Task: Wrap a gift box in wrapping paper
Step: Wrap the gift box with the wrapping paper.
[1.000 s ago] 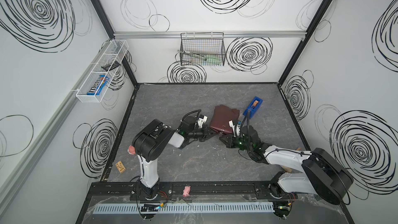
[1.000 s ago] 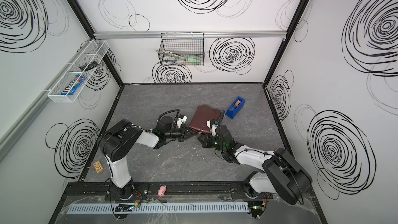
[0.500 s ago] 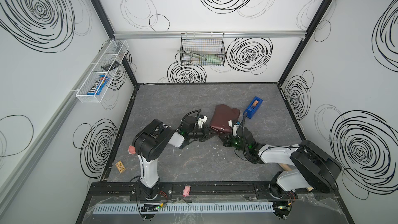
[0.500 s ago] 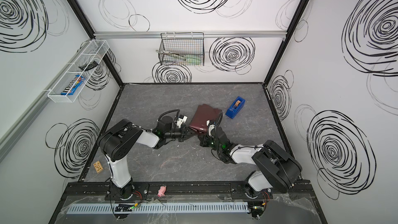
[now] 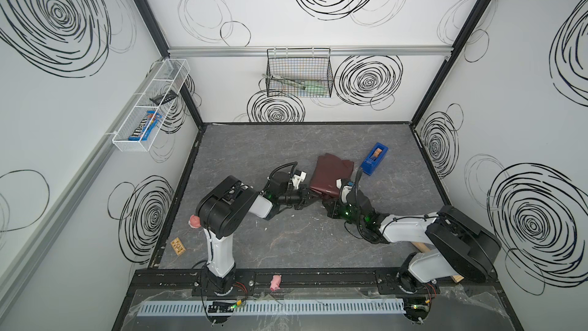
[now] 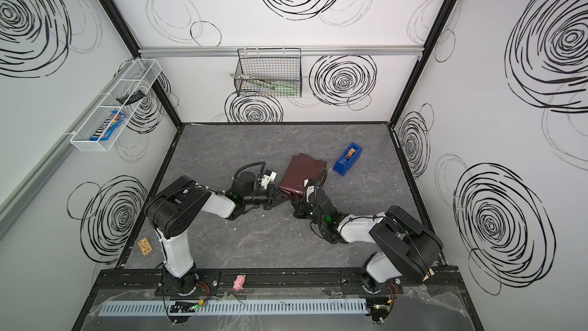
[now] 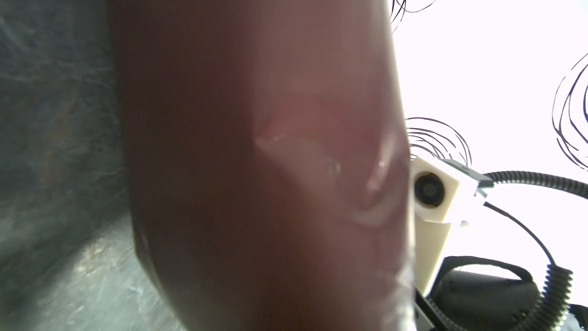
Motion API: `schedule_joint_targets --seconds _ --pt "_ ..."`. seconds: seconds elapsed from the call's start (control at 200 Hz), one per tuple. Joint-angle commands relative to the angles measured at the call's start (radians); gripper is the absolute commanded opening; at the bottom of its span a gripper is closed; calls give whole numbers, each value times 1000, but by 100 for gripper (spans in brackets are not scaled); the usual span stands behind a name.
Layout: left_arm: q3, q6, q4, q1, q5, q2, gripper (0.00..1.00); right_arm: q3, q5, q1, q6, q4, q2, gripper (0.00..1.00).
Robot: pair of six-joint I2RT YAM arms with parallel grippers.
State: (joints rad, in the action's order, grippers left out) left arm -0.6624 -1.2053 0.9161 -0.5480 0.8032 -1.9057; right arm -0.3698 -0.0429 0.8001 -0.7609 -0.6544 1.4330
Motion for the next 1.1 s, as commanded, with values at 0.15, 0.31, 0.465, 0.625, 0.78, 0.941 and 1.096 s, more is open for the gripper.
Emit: schedule_joint_targets --seconds 0.15,0.31,0.465,0.625,0.78,0.941,1.096 --pt "-28 12 51 0 14 -13 0 12 -7 18 11 69 -88 0" --pt "-29 13 51 -1 12 -11 0 28 0 43 14 92 -106 0" --pt "-37 12 47 -2 16 -8 0 30 25 44 23 63 -68 0" --pt "-35 19 38 -1 17 -1 0 -7 42 32 39 27 21 0" --pt "-28 22 37 -1 21 3 0 -34 95 26 41 6 70 0" --pt "-28 24 38 -2 22 4 0 -46 139 28 36 -23 72 0" --pt "-28 24 41 -3 25 2 0 -57 159 30 11 -28 71 0"
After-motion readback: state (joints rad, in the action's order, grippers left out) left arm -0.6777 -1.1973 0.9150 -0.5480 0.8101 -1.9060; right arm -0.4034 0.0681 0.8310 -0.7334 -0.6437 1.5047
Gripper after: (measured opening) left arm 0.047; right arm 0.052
